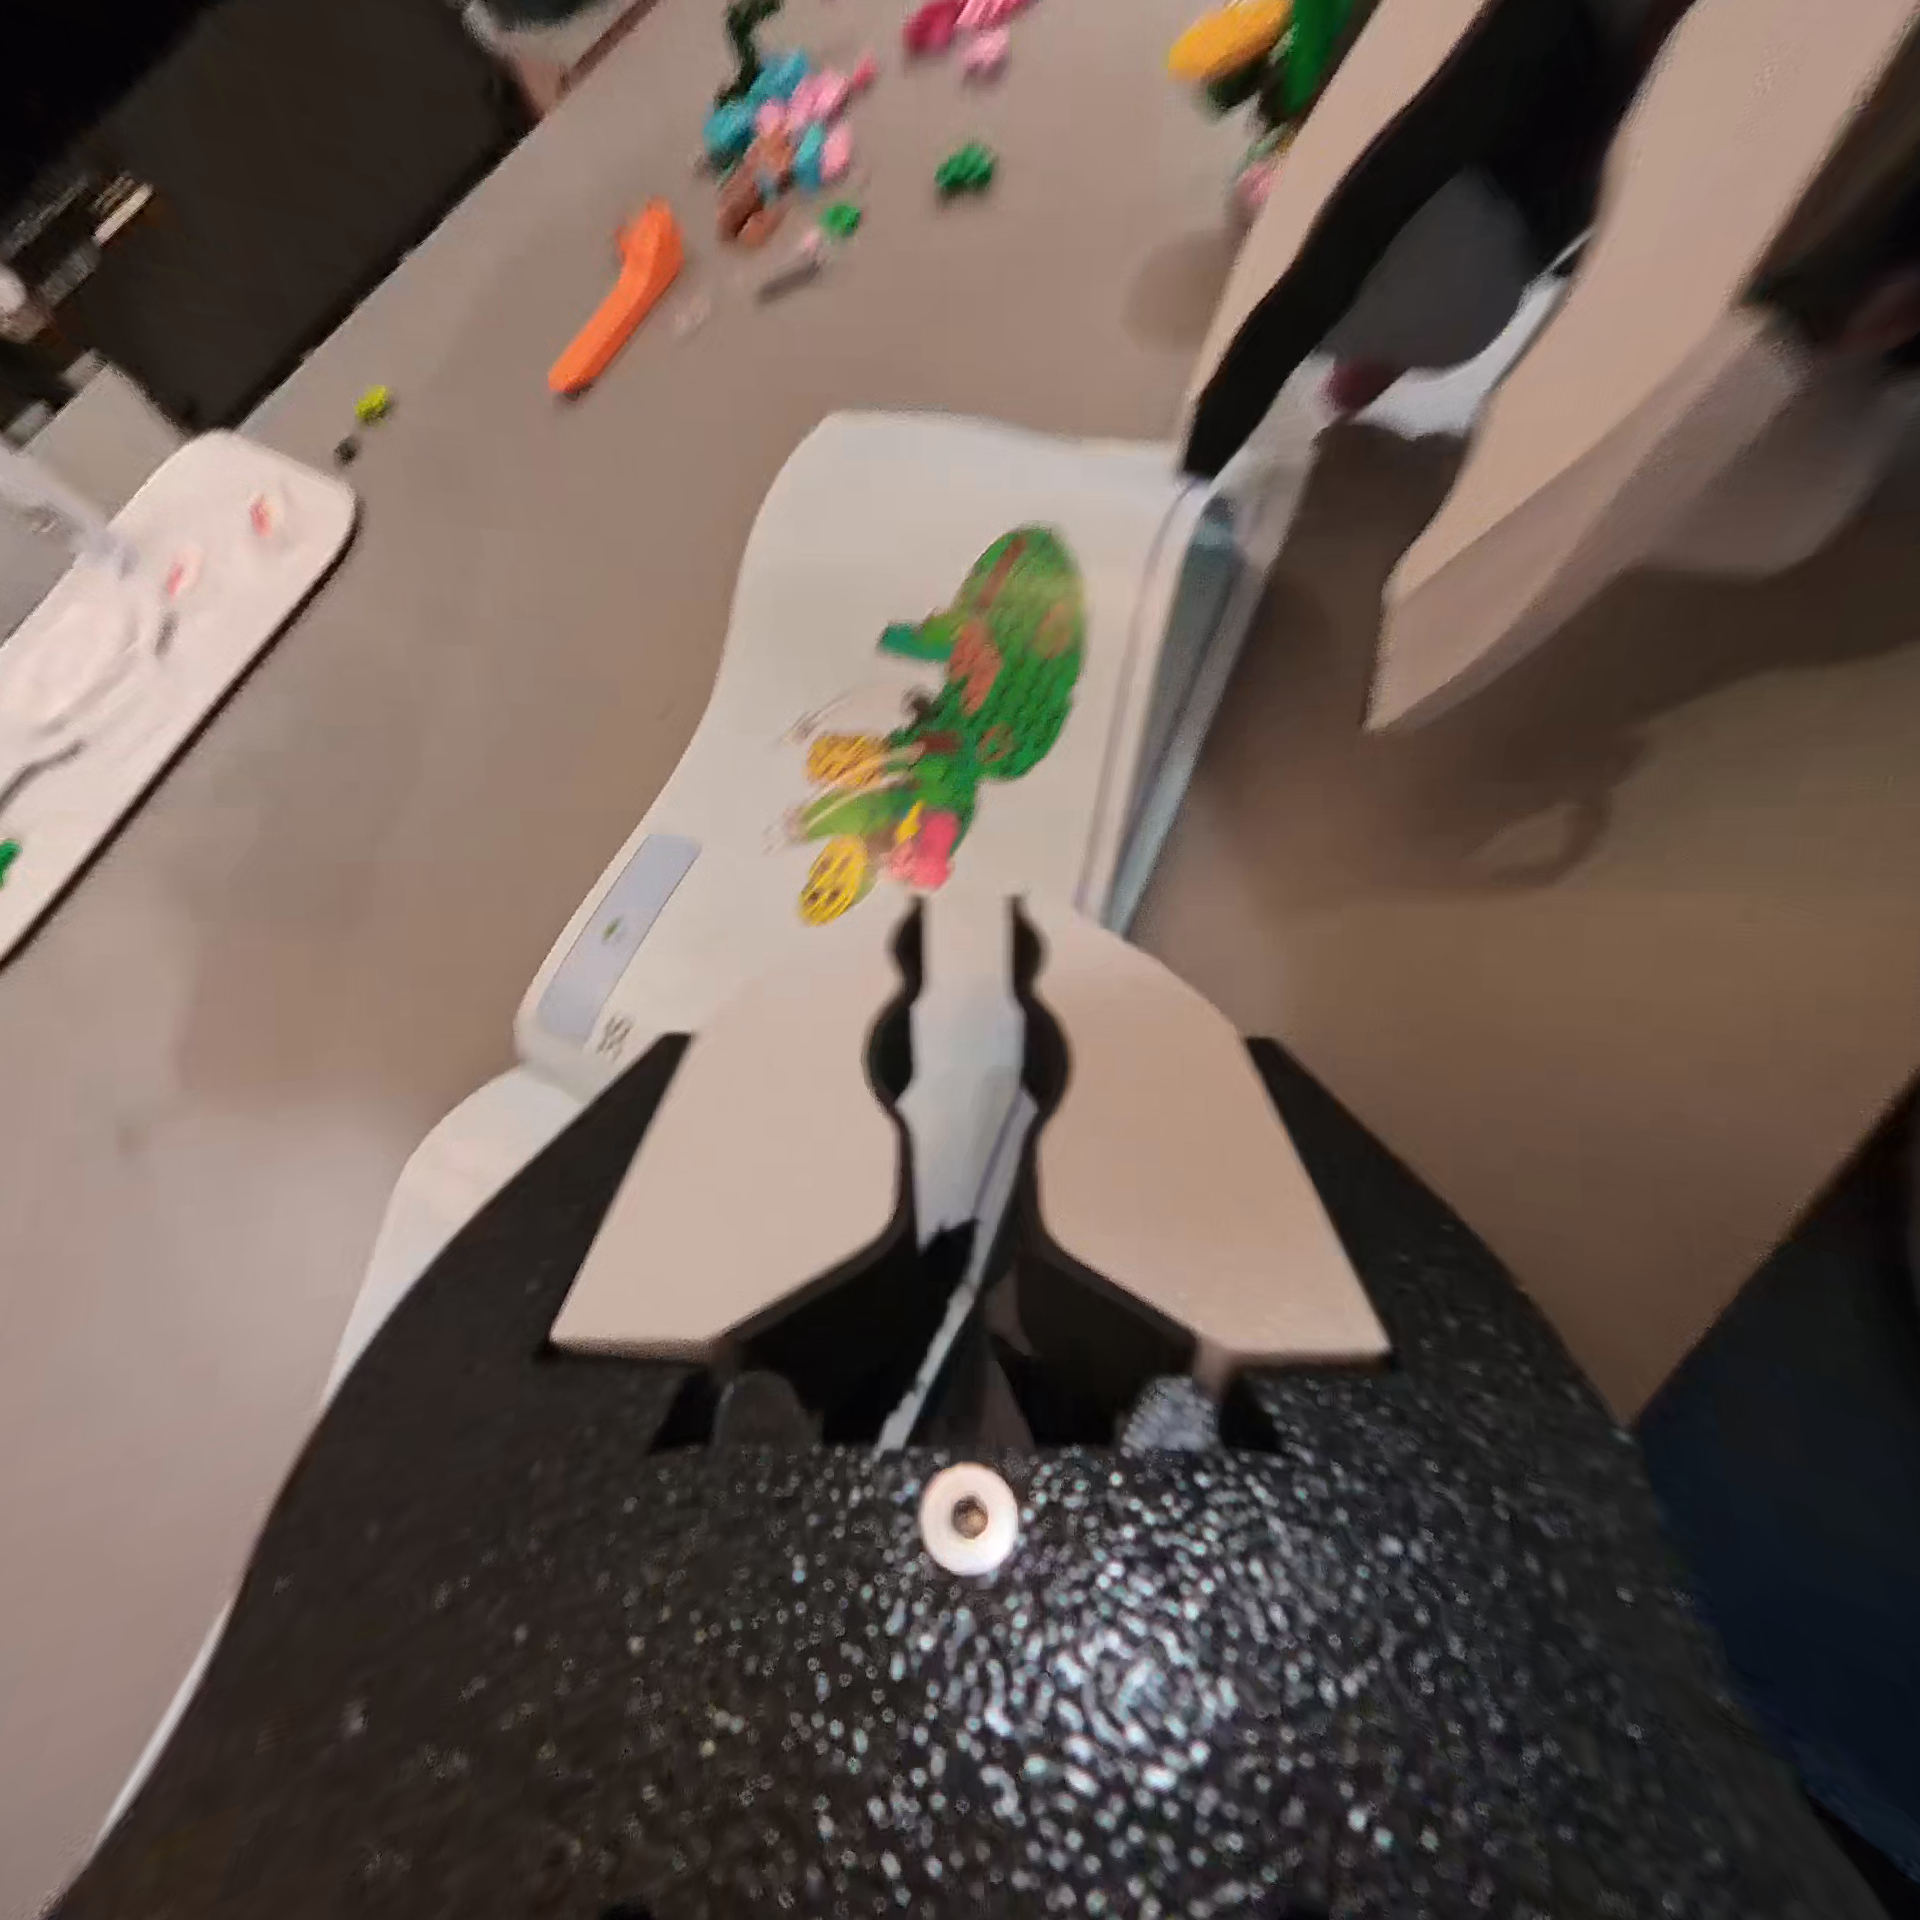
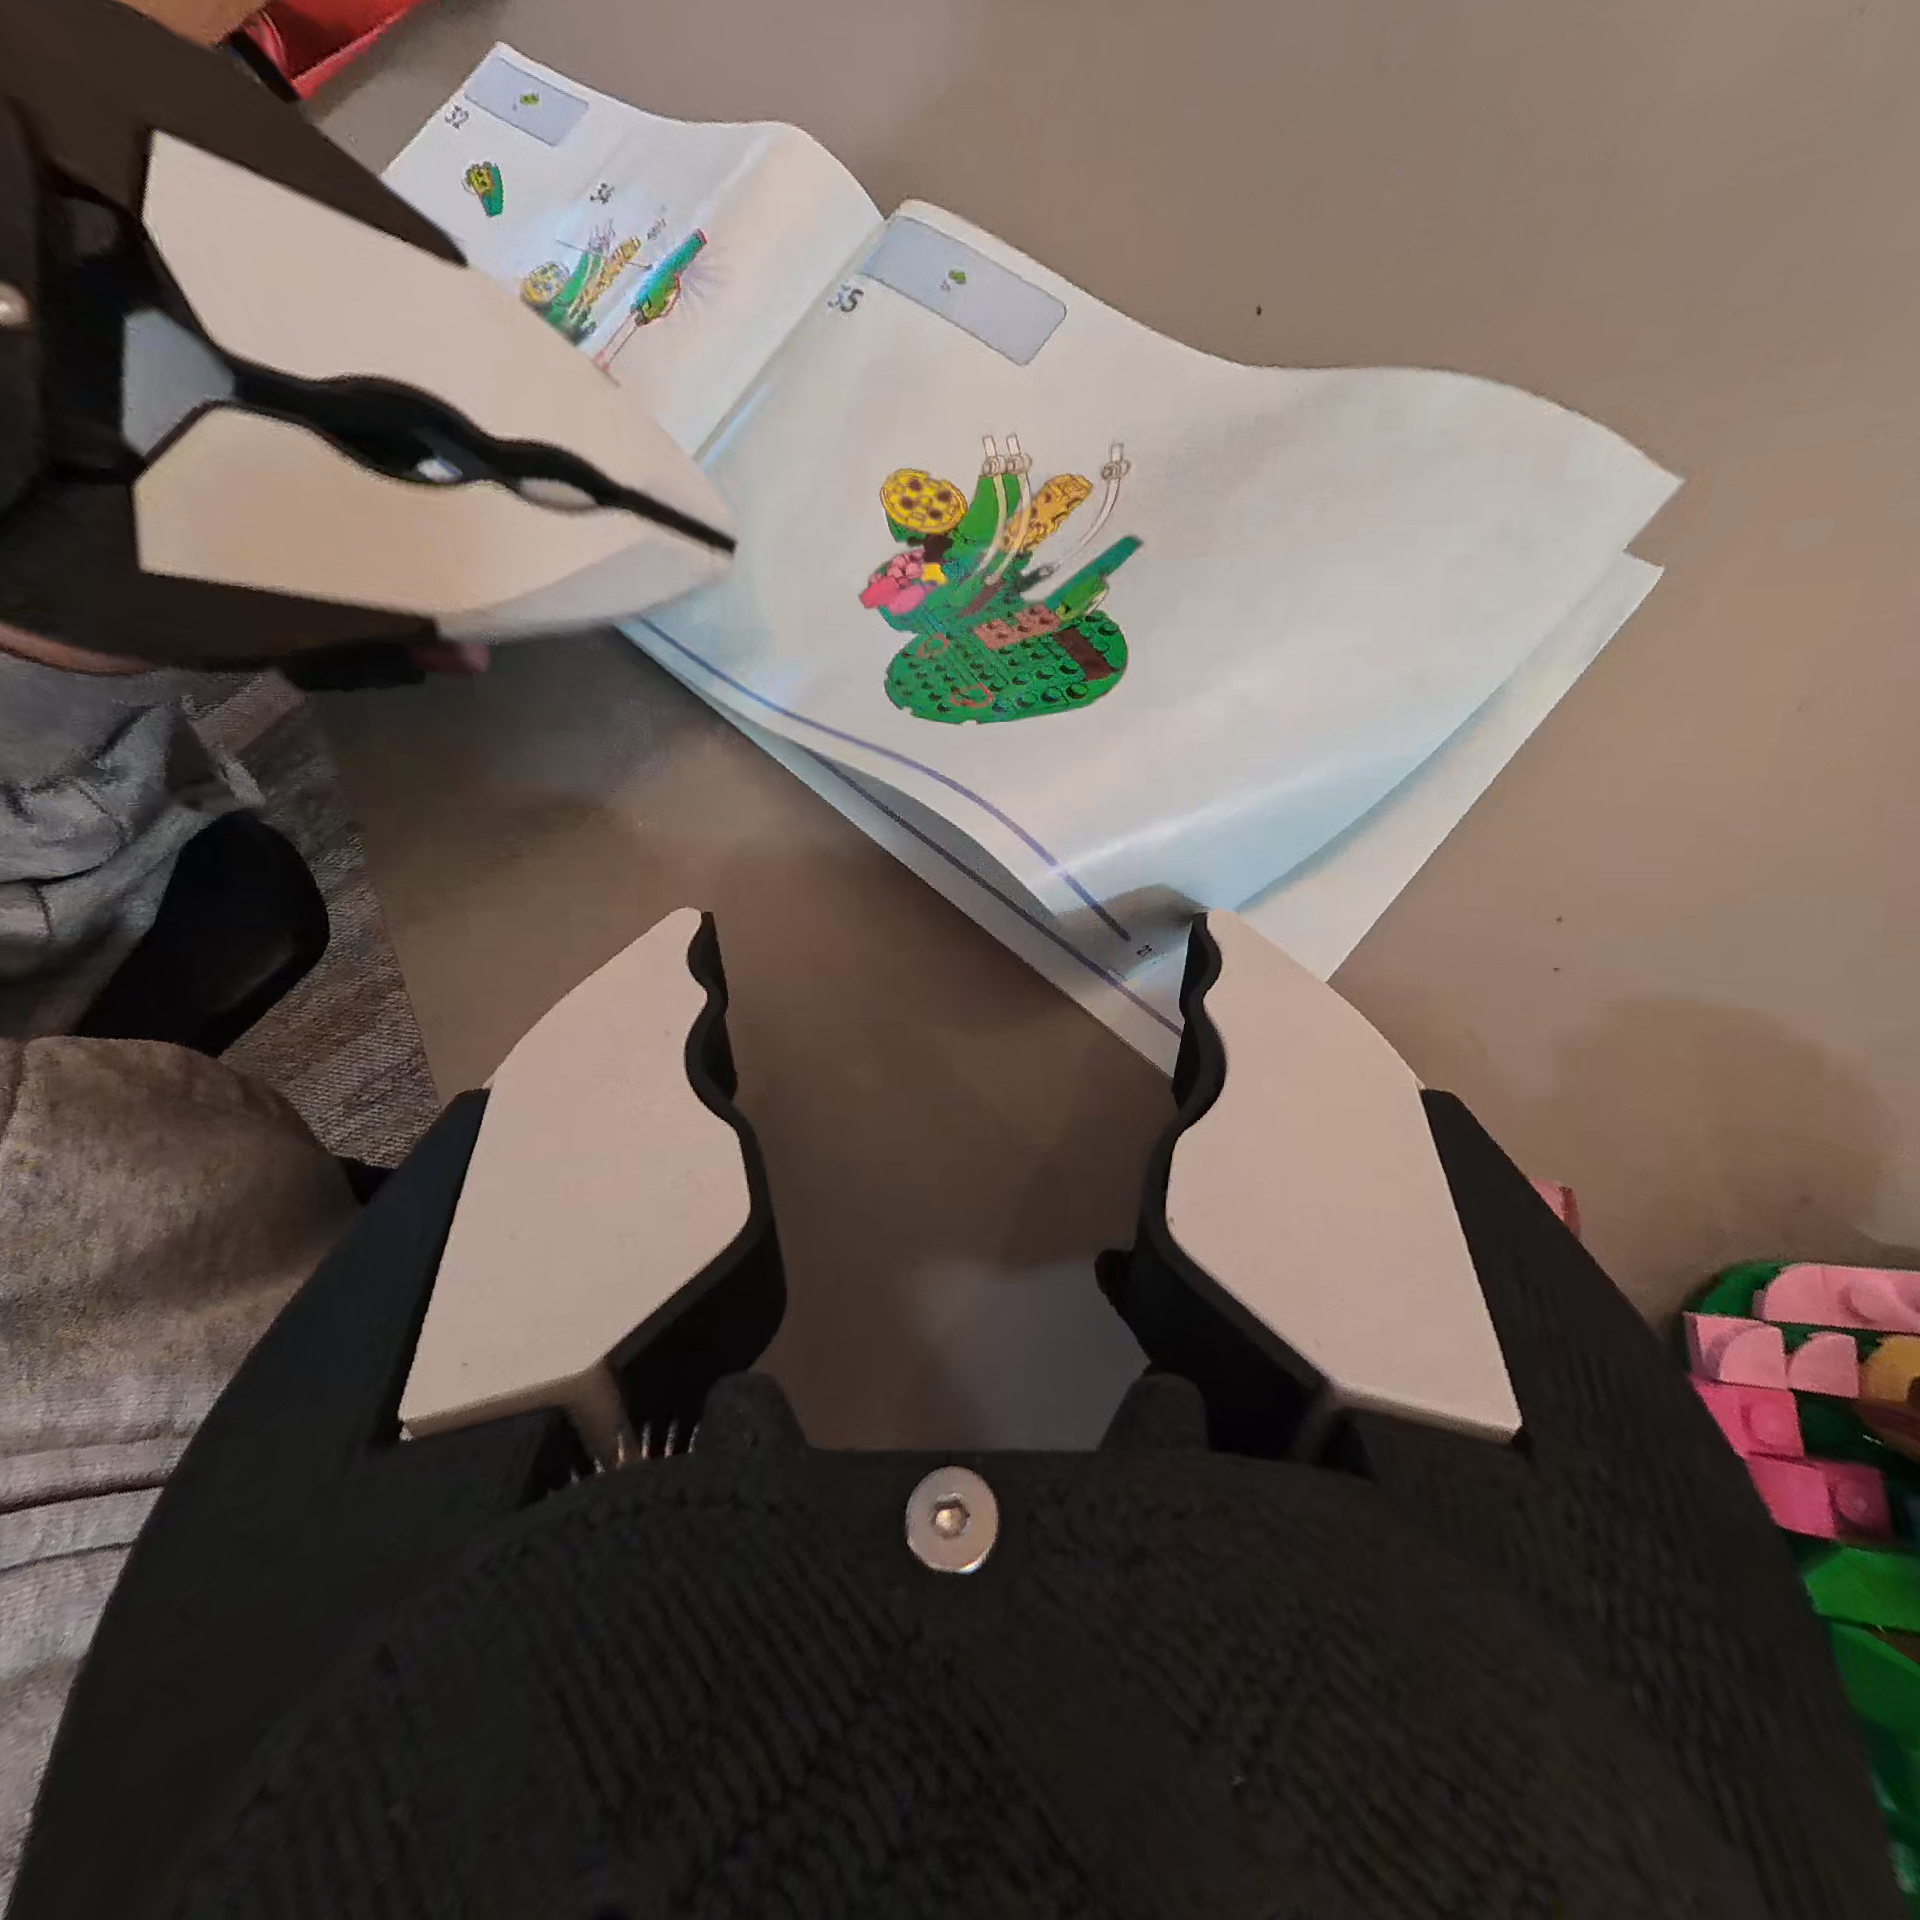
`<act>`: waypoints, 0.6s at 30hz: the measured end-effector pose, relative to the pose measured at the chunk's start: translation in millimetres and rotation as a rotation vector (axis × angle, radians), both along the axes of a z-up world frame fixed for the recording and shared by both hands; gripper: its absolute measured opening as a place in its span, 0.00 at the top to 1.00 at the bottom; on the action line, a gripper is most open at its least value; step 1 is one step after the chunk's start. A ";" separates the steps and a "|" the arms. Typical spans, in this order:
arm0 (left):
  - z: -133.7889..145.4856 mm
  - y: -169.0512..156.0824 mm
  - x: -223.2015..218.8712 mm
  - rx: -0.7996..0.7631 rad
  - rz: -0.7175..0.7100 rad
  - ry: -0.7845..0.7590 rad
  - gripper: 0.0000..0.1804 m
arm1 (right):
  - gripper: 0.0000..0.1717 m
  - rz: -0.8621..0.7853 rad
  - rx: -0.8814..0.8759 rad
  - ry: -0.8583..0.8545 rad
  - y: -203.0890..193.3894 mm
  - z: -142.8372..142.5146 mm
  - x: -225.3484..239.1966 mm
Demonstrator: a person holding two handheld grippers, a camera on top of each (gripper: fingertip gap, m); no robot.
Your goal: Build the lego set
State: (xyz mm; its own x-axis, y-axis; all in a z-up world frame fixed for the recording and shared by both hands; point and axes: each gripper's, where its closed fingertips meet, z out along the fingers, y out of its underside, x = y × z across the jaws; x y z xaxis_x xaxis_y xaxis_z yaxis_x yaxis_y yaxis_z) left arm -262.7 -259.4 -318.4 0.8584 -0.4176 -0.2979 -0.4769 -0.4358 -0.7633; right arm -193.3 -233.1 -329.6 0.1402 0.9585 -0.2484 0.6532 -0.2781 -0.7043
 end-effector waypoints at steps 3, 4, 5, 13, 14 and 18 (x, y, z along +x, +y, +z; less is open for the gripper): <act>1.3 4.8 25.2 -0.012 -0.084 -0.034 0.82 | 0.52 0.002 -0.008 0.004 -0.3 -1.4 0.8; -0.6 6.7 29.3 -0.022 -0.100 -0.016 0.79 | 0.52 0.003 -0.009 0.008 -0.1 -0.9 0.9; -2.0 9.1 32.6 -0.024 -0.113 0.006 0.77 | 0.52 0.003 -0.012 0.010 -0.1 -0.9 0.9; -9.6 29.0 32.3 0.019 -0.079 0.228 0.93 | 0.52 0.007 -0.019 0.026 -0.4 0.6 1.3; -7.2 31.0 27.5 0.047 -0.044 0.254 1.00 | 0.52 0.005 -0.017 0.037 -0.2 2.2 1.3; 11.1 30.8 5.0 0.154 0.096 0.257 1.00 | 0.53 -0.018 0.009 0.134 4.6 18.3 0.8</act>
State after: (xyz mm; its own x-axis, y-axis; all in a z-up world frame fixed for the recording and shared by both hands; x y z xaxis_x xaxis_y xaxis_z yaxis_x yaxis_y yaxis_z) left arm -257.7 -228.6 -307.3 0.7802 -0.2716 -0.5635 -0.6250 -0.3766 -0.6838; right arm -192.5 -228.5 -311.3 0.1234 0.9583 -0.2578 0.5482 -0.2824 -0.7873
